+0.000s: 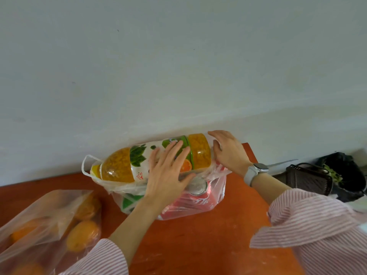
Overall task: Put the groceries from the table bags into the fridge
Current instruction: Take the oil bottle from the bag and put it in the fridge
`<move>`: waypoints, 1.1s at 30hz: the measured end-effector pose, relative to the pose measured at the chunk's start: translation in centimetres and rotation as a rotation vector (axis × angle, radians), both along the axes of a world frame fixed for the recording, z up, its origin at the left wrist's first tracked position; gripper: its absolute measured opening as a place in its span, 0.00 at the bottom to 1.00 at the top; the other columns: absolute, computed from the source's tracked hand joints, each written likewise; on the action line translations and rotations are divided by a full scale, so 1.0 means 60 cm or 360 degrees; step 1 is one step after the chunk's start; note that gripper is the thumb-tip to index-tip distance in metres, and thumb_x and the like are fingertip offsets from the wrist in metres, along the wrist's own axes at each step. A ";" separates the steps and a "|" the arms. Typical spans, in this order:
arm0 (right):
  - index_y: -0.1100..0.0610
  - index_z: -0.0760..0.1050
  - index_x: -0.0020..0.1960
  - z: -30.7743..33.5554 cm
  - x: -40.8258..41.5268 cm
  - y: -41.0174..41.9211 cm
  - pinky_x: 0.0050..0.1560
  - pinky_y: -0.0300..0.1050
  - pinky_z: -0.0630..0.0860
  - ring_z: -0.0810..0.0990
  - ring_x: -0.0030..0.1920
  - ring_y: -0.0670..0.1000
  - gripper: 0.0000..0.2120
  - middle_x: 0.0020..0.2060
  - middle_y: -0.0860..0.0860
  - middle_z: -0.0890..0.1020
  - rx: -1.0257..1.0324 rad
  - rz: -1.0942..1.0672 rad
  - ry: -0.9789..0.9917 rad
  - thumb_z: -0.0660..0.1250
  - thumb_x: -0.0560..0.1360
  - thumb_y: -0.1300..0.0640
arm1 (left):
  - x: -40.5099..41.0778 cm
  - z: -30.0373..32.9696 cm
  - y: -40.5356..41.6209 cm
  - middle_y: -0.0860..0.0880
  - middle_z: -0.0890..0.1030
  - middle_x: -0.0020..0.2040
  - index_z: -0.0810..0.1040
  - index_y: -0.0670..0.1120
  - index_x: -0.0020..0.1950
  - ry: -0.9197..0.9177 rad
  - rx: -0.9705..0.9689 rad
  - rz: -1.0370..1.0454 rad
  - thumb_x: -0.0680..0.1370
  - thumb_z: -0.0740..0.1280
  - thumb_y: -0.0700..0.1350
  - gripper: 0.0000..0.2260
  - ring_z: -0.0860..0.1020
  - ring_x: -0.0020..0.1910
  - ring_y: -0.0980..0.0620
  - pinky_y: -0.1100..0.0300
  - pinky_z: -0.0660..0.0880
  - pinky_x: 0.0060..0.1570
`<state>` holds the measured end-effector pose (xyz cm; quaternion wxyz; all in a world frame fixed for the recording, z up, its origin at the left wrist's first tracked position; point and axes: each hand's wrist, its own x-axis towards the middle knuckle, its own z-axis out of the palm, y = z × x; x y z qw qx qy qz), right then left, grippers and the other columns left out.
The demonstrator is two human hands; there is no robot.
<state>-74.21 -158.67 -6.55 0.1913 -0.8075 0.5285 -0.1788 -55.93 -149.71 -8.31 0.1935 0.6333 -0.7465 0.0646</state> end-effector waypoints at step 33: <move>0.50 0.51 0.72 0.067 0.314 0.068 0.61 0.58 0.65 0.66 0.64 0.57 0.50 0.67 0.53 0.66 0.0005 0.0797 0.1037 0.69 0.59 0.31 | 0.221 -0.008 0.126 0.54 0.76 0.36 0.76 0.40 0.52 0.1957 0.0204 0.1299 0.72 0.70 0.37 0.10 0.74 0.34 0.61 0.75 0.69 0.29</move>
